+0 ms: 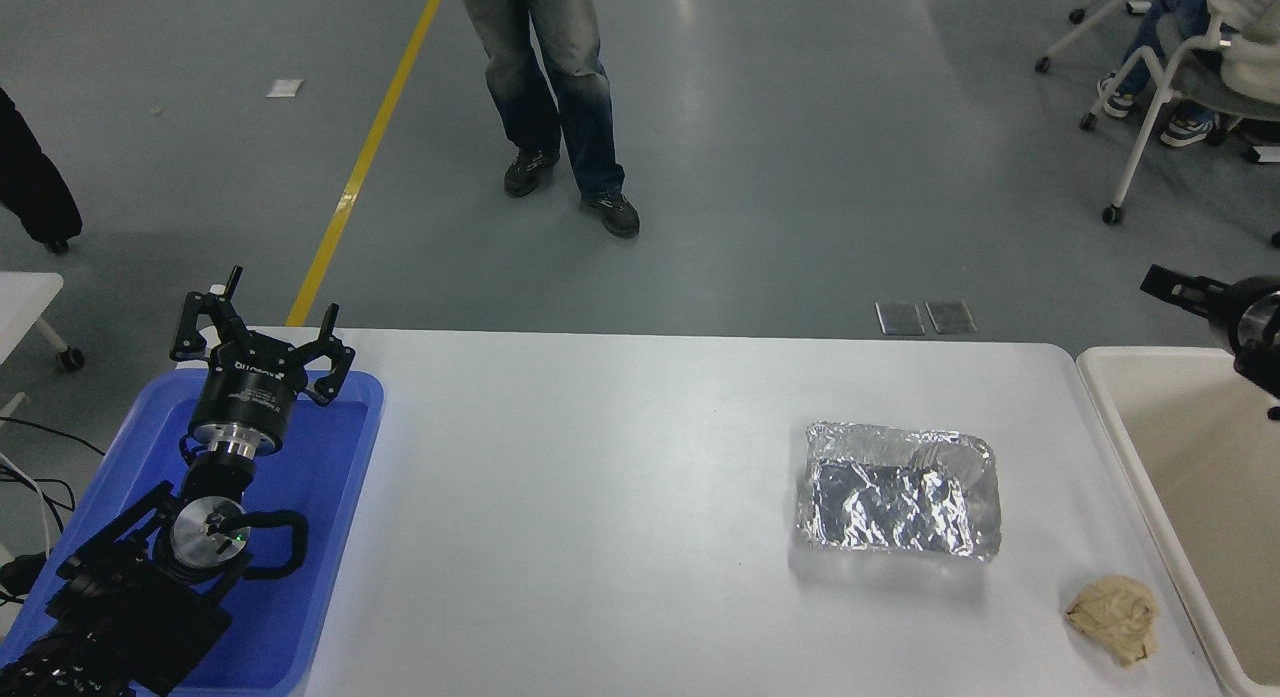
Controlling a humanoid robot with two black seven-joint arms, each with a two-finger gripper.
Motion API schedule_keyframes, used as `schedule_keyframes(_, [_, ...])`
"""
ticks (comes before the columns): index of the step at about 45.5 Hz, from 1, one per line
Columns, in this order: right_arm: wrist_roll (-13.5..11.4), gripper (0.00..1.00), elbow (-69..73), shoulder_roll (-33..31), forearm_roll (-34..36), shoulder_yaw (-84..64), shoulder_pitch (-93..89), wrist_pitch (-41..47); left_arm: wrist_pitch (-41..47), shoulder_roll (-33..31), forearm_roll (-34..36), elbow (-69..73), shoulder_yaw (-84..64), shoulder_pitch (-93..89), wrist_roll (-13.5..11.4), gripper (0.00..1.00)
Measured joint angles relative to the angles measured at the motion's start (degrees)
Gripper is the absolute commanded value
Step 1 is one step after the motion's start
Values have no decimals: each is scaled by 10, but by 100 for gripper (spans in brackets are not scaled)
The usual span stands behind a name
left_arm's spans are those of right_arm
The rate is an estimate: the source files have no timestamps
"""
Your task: Pick up paper cup place in dustbin
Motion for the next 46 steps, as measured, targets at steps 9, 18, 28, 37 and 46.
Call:
schedule_keyframes(9, [0,100,82,4,-2,-26,115,84,0,0,0,0,0,0,0,100])
schedule_keyframes(18, [0,100,181,6,-3,-64,237,190,0,0,0,0,0,0,0,100])
schedule_keyframes(28, [0,100,292,5,-4,-107,362,313,0,0,0,0,0,0,0,100])
schedule_keyframes(37, [0,100,384,3,-6,-123,441,378,0,0,0,0,0,0,0,100])
schedule_keyframes(46, [-1,100,449,5,-7,-126,486,406,0,0,0,0,0,0,0,100])
